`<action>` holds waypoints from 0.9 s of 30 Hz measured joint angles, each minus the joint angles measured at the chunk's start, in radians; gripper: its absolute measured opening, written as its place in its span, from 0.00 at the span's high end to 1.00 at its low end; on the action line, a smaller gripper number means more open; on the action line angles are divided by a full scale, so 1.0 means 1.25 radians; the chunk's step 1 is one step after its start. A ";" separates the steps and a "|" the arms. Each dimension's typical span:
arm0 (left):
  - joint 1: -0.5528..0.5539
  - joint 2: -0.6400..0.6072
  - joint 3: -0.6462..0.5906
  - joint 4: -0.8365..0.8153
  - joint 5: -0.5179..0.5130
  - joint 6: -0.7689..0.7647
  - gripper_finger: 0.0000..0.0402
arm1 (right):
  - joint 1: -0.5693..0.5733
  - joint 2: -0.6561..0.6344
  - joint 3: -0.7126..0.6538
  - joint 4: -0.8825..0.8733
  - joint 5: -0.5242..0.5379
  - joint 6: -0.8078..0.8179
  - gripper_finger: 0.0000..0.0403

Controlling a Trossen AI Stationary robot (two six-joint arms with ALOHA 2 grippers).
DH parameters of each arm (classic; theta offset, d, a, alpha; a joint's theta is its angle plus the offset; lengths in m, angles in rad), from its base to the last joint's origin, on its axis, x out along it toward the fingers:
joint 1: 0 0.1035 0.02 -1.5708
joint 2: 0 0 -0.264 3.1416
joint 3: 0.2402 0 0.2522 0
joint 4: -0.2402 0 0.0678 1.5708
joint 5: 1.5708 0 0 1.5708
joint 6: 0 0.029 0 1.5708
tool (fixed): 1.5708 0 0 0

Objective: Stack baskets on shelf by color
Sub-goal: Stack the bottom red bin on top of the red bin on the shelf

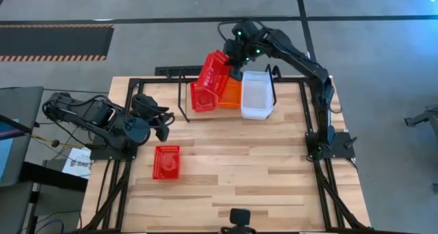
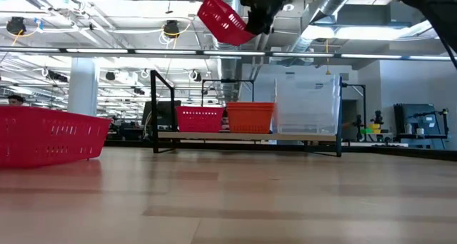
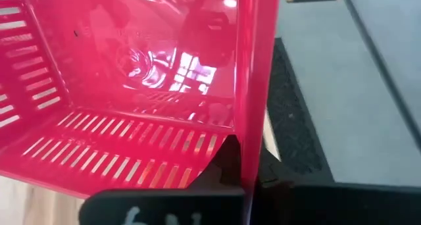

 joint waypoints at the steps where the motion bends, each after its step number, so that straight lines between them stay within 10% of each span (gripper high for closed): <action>1: 0.002 0.000 0.000 0.000 -0.013 -0.005 0.72 | -0.009 0.003 -0.001 -0.009 -0.012 -0.012 1.00; 27: 0.245 0.003 0.000 -0.032 0.032 0.147 0.72 | 0.017 0.248 0.017 0.129 -0.052 -0.172 1.00</action>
